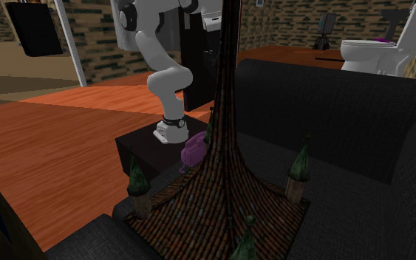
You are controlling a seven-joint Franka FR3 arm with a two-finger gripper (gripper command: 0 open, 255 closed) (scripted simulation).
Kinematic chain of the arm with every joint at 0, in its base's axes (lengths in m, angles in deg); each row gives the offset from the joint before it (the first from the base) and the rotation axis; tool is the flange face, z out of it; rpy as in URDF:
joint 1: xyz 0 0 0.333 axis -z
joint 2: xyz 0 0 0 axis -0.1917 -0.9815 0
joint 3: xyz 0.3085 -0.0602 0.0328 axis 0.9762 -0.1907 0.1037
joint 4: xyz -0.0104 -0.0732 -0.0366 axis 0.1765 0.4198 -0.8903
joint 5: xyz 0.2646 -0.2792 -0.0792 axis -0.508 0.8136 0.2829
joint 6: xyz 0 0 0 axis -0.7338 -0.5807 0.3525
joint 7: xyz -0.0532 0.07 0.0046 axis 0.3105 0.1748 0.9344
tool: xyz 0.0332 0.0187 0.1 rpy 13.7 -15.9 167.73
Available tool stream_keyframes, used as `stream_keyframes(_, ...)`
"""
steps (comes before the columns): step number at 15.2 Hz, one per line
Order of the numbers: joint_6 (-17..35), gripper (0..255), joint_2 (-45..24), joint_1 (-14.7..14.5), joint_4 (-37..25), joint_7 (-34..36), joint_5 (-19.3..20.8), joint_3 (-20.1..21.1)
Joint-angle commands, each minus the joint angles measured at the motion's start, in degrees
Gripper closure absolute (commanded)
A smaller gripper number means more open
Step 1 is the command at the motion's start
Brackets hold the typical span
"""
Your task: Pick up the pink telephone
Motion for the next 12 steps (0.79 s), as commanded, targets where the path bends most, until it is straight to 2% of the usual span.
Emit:
stream_keyframes(1, 0.0, 0, 0.0, 0.0, 0.0, 0.0, 0.0, 0.0)
stream_keyframes(12, 17.2, 0, -16.0, 14.5, 1.2, 31.2, 1.7, 5.0)
